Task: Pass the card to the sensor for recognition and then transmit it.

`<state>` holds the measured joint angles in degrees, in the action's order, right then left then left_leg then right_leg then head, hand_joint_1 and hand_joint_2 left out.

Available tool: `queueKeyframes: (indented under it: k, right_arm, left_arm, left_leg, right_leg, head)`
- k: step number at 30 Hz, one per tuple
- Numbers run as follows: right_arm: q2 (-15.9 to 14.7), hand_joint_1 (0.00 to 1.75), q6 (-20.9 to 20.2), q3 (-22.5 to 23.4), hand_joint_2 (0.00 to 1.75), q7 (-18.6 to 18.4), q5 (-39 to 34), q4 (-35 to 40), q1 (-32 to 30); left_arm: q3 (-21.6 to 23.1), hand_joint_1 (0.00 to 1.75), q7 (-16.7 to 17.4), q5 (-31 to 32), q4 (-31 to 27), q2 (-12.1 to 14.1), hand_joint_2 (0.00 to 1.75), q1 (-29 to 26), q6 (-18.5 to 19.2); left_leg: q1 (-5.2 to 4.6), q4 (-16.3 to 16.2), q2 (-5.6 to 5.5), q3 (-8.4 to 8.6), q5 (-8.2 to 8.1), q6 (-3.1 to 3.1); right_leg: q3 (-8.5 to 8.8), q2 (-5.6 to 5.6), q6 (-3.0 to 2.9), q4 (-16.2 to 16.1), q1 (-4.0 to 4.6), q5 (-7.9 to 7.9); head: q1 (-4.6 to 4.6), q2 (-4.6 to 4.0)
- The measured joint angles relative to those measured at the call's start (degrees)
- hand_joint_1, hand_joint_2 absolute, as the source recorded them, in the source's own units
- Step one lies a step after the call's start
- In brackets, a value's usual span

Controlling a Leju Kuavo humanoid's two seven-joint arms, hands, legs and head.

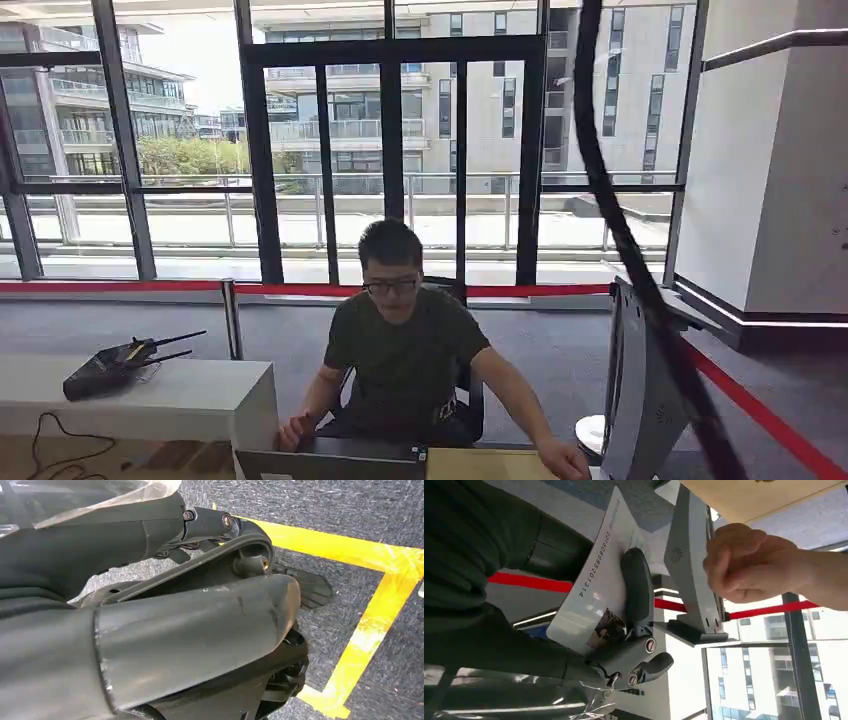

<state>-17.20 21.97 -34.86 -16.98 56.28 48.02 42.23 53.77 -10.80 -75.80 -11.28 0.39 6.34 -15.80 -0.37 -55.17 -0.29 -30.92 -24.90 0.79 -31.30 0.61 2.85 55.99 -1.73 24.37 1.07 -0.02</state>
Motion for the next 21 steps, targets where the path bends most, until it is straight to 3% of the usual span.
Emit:
queueKeyframes:
  k: [11,21]
  right_arm:
    - [-3.1,1.75,0.5,1.1,1.75,0.0,-0.9,-1.2,-4.9]
    - [-3.0,1.75,1.4,1.5,1.75,2.0,-0.6,-3.4,-6.7]
  left_arm:
    - [0.0,0.00,0.5,-0.1,0.0,0.1,0.00,-0.1,0.1]
    - [0.0,0.00,0.5,-0.1,0.0,0.2,0.00,-0.1,0.0]
  left_leg:
    - [0.00,0.0,0.01,-0.01,-0.02,0.01]
    - [0.00,0.0,0.02,-0.02,-0.02,0.01]
  right_leg:
    - [0.00,-0.01,0.00,0.0,0.00,0.00]
    - [0.00,-0.02,0.00,0.0,0.00,0.00]
  head:
    - [-0.07,0.00]
    - [-0.02,0.00]
